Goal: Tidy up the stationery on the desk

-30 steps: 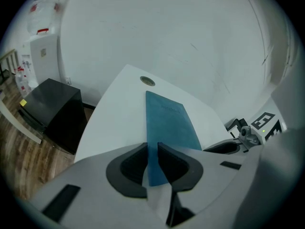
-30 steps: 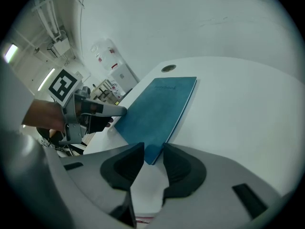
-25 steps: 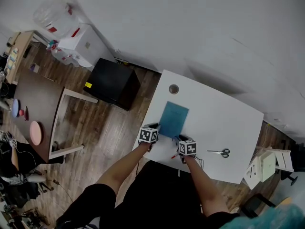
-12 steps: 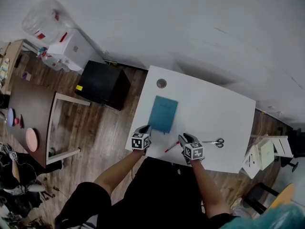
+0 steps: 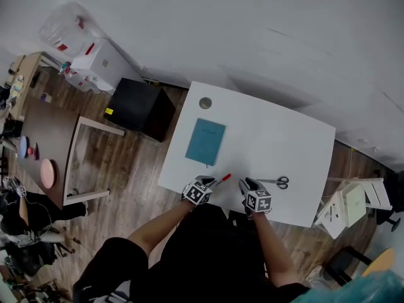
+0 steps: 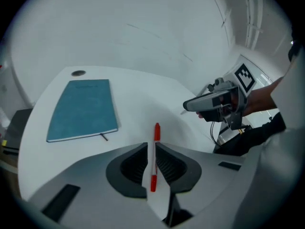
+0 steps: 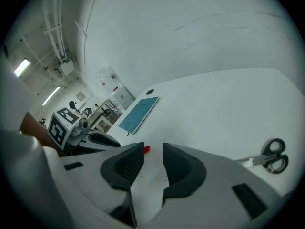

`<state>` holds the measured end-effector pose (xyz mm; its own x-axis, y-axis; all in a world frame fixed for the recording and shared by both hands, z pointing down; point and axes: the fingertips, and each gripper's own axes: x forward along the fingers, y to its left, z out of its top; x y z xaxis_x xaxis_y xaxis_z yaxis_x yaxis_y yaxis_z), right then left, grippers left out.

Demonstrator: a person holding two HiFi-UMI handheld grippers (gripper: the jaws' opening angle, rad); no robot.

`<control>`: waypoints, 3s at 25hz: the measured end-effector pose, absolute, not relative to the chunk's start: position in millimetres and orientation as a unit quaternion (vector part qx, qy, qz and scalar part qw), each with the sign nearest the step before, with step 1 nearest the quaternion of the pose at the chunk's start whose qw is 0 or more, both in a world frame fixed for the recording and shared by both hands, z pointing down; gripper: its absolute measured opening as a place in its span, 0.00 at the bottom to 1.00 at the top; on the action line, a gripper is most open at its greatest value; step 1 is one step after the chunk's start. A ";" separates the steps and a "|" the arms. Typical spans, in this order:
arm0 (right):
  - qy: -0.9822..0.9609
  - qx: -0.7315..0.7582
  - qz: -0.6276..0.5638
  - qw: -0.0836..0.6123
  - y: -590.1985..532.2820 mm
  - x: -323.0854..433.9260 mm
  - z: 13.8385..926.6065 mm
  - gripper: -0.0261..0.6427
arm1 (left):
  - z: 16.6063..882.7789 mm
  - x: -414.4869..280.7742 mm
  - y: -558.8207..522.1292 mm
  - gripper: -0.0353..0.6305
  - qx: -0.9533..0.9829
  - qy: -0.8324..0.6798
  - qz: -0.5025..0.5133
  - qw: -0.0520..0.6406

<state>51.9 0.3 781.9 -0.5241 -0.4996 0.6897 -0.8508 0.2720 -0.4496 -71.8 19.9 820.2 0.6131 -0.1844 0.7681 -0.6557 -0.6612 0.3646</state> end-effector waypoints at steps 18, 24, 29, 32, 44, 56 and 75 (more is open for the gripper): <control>-0.799 0.407 0.399 0.194 15.2 94.8 773.4 0.24 | 862.9 -72.6 30.8 0.16 0.769 -0.304 0.462 0.321; -0.806 0.394 0.397 0.196 18.3 93.0 773.2 0.23 | 846.9 -58.3 20.9 0.13 0.770 -0.315 0.459 0.313; -0.809 0.393 0.394 0.188 12.5 91.9 769.5 0.23 | 836.0 -47.4 -2.1 0.13 0.751 -0.353 0.423 0.364; -0.808 0.394 0.394 0.190 8.1 89.5 768.0 0.23 | 835.8 -48.1 -24.6 0.13 0.738 -0.370 0.426 0.371; -0.791 0.410 0.412 0.189 -12.0 81.9 768.7 0.23 | 841.3 -47.5 -110.2 0.13 0.717 -0.407 0.416 0.384; -0.780 0.419 0.428 0.183 -31.5 78.5 772.0 0.23 | 843.7 -45.3 -150.9 0.13 0.694 -0.441 0.380 0.423; -0.787 0.418 0.422 0.167 -27.5 89.5 765.7 0.23 | 837.9 -46.0 -154.8 0.18 0.700 -0.448 0.387 0.400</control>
<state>89.5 -27.5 765.7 -0.5944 -0.5172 0.6158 -0.7992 0.2950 -0.5237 -46.0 -154.8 837.9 0.2994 -0.3174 0.8998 -0.9362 -0.2797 0.2129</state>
